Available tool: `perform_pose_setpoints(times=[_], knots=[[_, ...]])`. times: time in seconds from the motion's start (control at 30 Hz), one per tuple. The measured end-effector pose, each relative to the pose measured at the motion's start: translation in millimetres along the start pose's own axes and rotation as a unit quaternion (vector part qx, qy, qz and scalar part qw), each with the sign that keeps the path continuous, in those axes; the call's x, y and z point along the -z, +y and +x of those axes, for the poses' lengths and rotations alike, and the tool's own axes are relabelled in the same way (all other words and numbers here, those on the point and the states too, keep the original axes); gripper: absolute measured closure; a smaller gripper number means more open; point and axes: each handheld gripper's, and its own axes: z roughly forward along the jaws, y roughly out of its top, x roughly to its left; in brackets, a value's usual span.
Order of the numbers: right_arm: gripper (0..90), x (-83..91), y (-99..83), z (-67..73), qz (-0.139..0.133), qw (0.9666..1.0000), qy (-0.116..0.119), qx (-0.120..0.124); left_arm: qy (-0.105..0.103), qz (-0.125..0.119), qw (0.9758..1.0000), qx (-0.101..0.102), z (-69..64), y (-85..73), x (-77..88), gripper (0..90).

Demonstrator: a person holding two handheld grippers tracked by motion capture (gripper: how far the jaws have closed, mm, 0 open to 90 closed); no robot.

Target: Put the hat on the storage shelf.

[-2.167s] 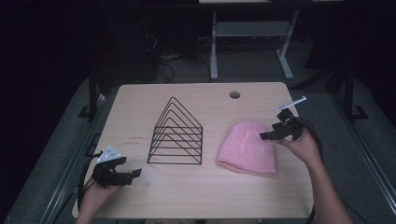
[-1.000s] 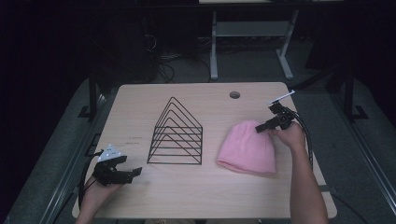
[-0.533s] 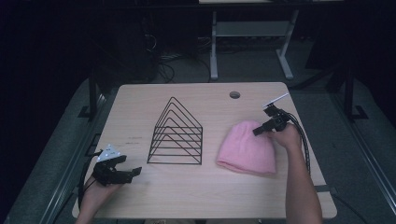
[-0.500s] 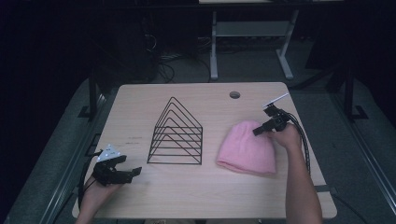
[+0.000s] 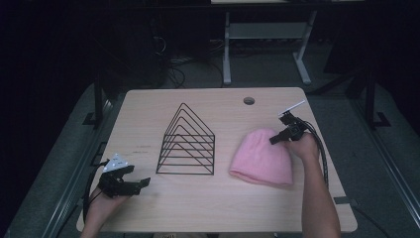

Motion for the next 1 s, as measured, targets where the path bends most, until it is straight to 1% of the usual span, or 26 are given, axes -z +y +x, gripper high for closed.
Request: perform_pose_setpoints(times=[0.03, 0.07, 0.1, 0.13, 0.17, 0.2, 0.3, 0.33, 0.43, 0.47, 0.5, 0.53, 0.57, 0.6, 0.63, 0.67, 0.7, 0.73, 0.77, 0.83, 0.87, 0.9, 0.93, 0.97, 1.0], knots=[[75.2, 0.5, -0.3, -0.2, -0.001, 1.0, 0.001, -0.001, 0.001, 0.002, 1.0, -0.001, 0.3, -0.2, -0.1, 17.2], [76.3, 0.9, -0.8, -0.9, -0.002, 1.0, 0.008, -0.005, 0.001, 0.003, 1.0, -0.002, 0.4, -0.2, 0.0, 17.3], [76.3, 0.9, -0.8, -0.9, -0.002, 1.0, 0.008, -0.005, 0.001, 0.003, 1.0, -0.002, 0.4, -0.2, 0.0, 17.3], [77.7, 2.6, -2.5, -3.0, -0.008, 0.9997, 0.021, -0.011, 0.001, 0.002, 1.0, 0.0, 0.5, -0.3, 0.1, 17.3], [77.7, 2.6, -2.5, -3.0, -0.008, 0.9997, 0.021, -0.011, 0.001, 0.002, 1.0, 0.0, 0.5, -0.3, 0.1, 17.3], [78.3, 4.5, -3.9, -4.6, -0.012, 0.9994, 0.03, -0.01, 0.0, 0.001, 1.0, 0.003, 0.5, -0.3, 0.2, 17.3], [78.3, 7.1, -4.5, -5.1, -0.014, 0.9993, 0.033, -0.01, 0.001, 0.002, 1.0, 0.003, 0.8, -0.4, 0.0, 17.3], [78.5, 11.7, -4.9, -4.3, -0.022, 0.9988, 0.043, -0.01, 0.001, 0.002, 1.0, 0.002, 0.7, -0.5, -0.1, 17.3], [78.8, 19.7, -4.3, -1.3, -0.023, 0.9987, 0.046, -0.003, -0.004, 0.001, 1.0, 0.002, 0.4, -0.1, 0.4, 17.3], [78.8, 23.0, -4.2, -0.2, -0.028, 0.9985, 0.047, -0.002, -0.004, 0.0, 1.0, 0.003, 0.0, 0.2, 0.4, 17.3], [78.8, 23.0, -4.2, -0.2, -0.028, 0.9985, 0.047, -0.002, -0.004, 0.0, 1.0, 0.003, 0.0, 0.2, 0.4, 17.3], [78.9, 30.6, -5.0, 1.9, -0.043, 0.9975, 0.056, 0.005, -0.009, 0.002, 0.9999, 0.005, 0.0, 0.7, 1.1, 17.3], [79.0, 35.7, -5.9, 3.8, -0.047, 0.9971, 0.06, 0.006, -0.009, 0.002, 0.9999, 0.005, 0.0, 0.7, 1.1, 17.3], [79.1, 38.7, -6.5, 4.8, -0.051, 0.9968, 0.062, 0.007, -0.017, -0.002, 0.9998, 0.011, -0.1, 0.8, 1.5, 17.3], [79.2, 42.3, -7.6, 5.9, -0.057, 0.9963, 0.063, 0.011, -0.019, -0.002, 0.9997, 0.016, -0.9, 1.4, 1.9, 17.3], [79.2, 46.3, -8.5, 7.4, -0.061, 0.9959, 0.066, 0.013, -0.021, 0.0, 0.9997, 0.009, 0.0, 2.7, 3.1, 17.2], [79.2, 46.3, -8.5, 7.4, -0.061, 0.9959, 0.066, 0.013, -0.021, 0.0, 0.9997, 0.009, 0.0, 2.7, 3.1, 17.2], [79.2, 55.4, -10.5, 10.0, -0.073, 0.9944, 0.072, 0.023, -0.023, -0.001, 0.9997, 0.009, -0.9, 5.2, 4.4, 17.3], [79.2, 59.7, -11.1, 11.3, -0.078, 0.9938, 0.075, 0.026, -0.024, -0.003, 0.9997, 0.011, -1.6, 6.5, 5.0, 17.2], [79.2, 68.9, -11.6, 14.3, -0.087, 0.9924, 0.081, 0.033, -0.026, -0.004, 0.9996, 0.004, -1.4, 10.2, 7.4, 17.2], [79.2, 74.1, -11.7, 16.1, -0.092, 0.9916, 0.082, 0.037, -0.028, -0.007, 0.9995, 0.006, -1.9, 12.1, 8.5, 17.2], [79.3, 79.4, -11.8, 18.4, -0.098, 0.9908, 0.084, 0.041, -0.035, -0.011, 0.9993, 0.007, -1.4, 13.9, 10.4, 17.3], [79.5, 84.8, -11.8, 20.8, -0.103, 0.9894, 0.091, 0.046, -0.047, -0.019, 0.9986, 0.012, -0.9, 15.8, 12.1, 17.3], [79.5, 84.8, -11.8, 20.8, -0.103, 0.9894, 0.091, 0.046, -0.047, -0.019, 0.9986, 0.012, -0.9, 15.8, 12.1, 17.3], [79.6, 95.1, -11.7, 26.5, -0.113, 0.987, 0.098, 0.059, -0.06, -0.028, 0.9977, 0.011, -0.3, 19.6, 17.1, 17.3]])
